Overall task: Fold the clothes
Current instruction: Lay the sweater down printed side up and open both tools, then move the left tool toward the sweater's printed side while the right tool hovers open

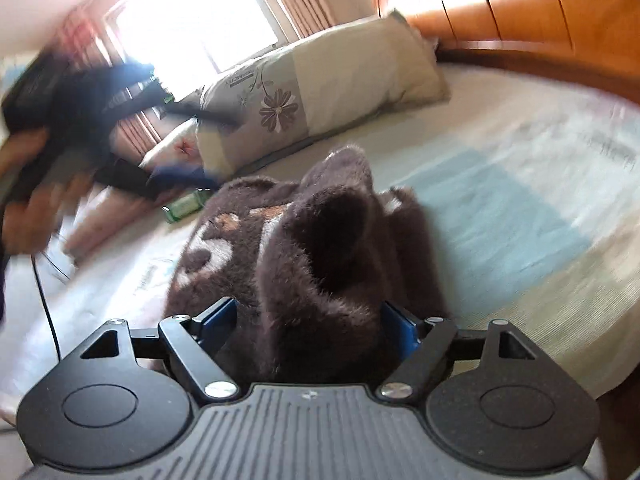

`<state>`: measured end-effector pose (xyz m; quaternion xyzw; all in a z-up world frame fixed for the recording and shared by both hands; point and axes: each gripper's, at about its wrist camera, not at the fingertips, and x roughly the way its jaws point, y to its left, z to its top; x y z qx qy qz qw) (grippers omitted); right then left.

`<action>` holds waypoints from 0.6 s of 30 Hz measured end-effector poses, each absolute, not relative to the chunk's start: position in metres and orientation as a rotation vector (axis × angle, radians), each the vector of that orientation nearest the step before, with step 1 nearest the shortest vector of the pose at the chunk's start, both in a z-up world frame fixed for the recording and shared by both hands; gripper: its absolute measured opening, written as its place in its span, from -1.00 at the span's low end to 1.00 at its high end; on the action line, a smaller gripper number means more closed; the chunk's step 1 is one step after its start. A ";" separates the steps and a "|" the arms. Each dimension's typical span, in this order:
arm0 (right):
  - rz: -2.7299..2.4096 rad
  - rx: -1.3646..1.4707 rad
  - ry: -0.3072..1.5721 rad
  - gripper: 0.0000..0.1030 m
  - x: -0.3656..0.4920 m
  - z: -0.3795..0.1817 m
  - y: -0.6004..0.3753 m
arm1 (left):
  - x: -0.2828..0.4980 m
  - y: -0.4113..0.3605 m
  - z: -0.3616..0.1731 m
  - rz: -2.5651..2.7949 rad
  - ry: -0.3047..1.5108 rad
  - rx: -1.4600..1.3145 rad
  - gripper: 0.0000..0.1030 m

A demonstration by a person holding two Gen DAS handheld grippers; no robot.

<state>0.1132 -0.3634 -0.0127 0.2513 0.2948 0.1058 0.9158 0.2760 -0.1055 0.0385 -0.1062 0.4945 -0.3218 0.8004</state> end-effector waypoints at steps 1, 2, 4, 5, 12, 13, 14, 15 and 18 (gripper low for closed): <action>0.232 0.547 0.622 0.63 0.117 -0.014 -0.367 | 0.273 -0.096 0.033 -0.685 1.055 -0.232 0.43; 0.246 0.576 0.637 0.63 0.121 -0.016 -0.371 | 0.269 -0.086 0.028 -0.679 1.049 -0.236 0.43; 0.251 0.592 0.646 0.11 0.126 -0.017 -0.375 | 0.266 -0.066 0.015 -0.670 1.049 -0.274 0.43; 0.250 0.595 0.648 -0.14 0.128 -0.018 -0.376 | 0.266 -0.058 0.009 -0.671 1.059 -0.308 0.43; 0.173 0.528 0.647 -0.43 0.122 -0.002 -0.391 | 0.277 -0.060 -0.011 -0.765 1.025 -0.441 0.54; 0.160 0.554 0.665 -0.35 0.123 -0.006 -0.396 | 0.281 -0.068 -0.015 -0.747 1.038 -0.417 0.55; 0.157 0.574 0.688 -0.30 0.124 -0.011 -0.400 | 0.285 -0.075 -0.019 -0.729 1.051 -0.392 0.55; 0.157 0.578 0.703 -0.21 0.122 -0.013 -0.403 | 0.287 -0.080 -0.021 -0.708 1.071 -0.366 0.54; 0.122 0.507 0.676 0.02 0.105 0.003 -0.405 | 0.284 -0.080 -0.013 -0.719 1.049 -0.338 0.54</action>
